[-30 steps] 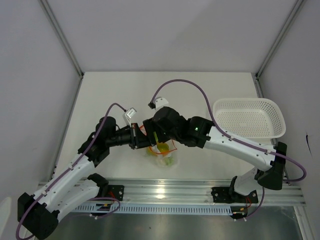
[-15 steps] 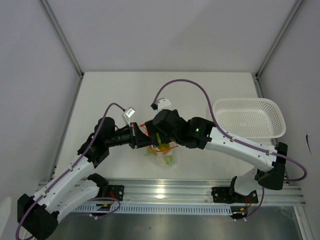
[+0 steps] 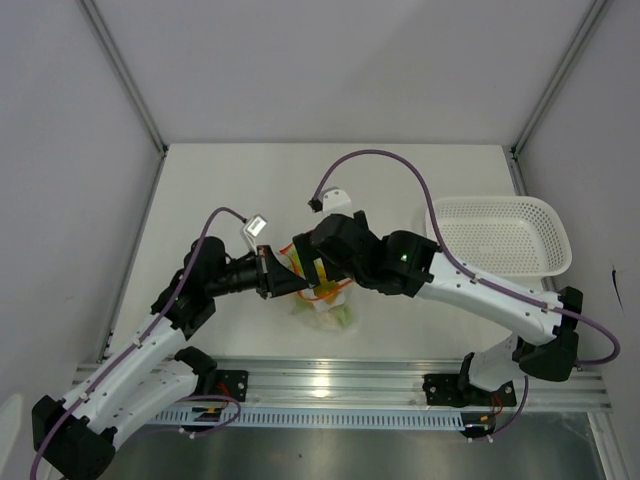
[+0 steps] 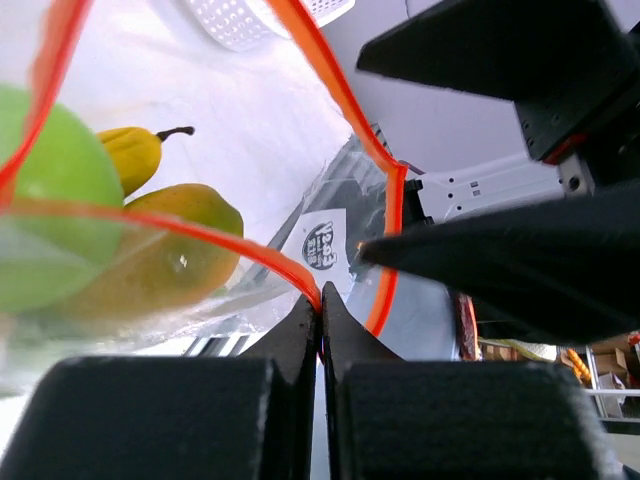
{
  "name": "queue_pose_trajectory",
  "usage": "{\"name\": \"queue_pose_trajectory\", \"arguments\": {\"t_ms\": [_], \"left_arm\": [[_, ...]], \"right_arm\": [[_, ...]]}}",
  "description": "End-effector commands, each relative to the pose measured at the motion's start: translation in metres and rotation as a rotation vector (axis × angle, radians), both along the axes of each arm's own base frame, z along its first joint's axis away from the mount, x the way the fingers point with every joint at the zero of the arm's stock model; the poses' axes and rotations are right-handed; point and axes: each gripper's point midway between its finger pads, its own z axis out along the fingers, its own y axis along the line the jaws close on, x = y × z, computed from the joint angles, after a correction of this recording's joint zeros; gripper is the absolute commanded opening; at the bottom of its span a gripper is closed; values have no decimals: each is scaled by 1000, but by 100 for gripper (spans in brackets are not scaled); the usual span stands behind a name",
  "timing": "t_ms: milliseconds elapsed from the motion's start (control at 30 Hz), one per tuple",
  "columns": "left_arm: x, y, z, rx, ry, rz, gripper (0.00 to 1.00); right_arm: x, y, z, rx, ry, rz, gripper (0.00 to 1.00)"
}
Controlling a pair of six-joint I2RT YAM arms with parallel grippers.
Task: Place the food in the zip-top bag and seal the zipper
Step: Place the fake fruit in the zipper food storage bag, then adjust the zipper food storage bag at the center of the board.
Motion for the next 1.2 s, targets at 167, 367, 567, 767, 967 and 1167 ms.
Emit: {"name": "queue_pose_trajectory", "arguments": {"t_ms": [167,367,567,767,967,1167], "left_arm": [[-7,0,12,-46,-24,-19,1],[-7,-1,10,-51,-14,-18,1],[-9,0,12,-50,-16,-21,1],[-10,1,8,-43,-8,-16,1],[-9,2,10,-47,-12,-8,1],[-8,2,5,-28,-10,-5,0]], "right_arm": [[27,-51,50,74,-100,-157,99],[47,-53,38,94,-61,-52,98],[54,-26,27,170,-6,147,73],[52,-6,20,198,26,255,65],[55,3,-13,152,107,269,61],[60,8,-37,136,145,257,34]]}}
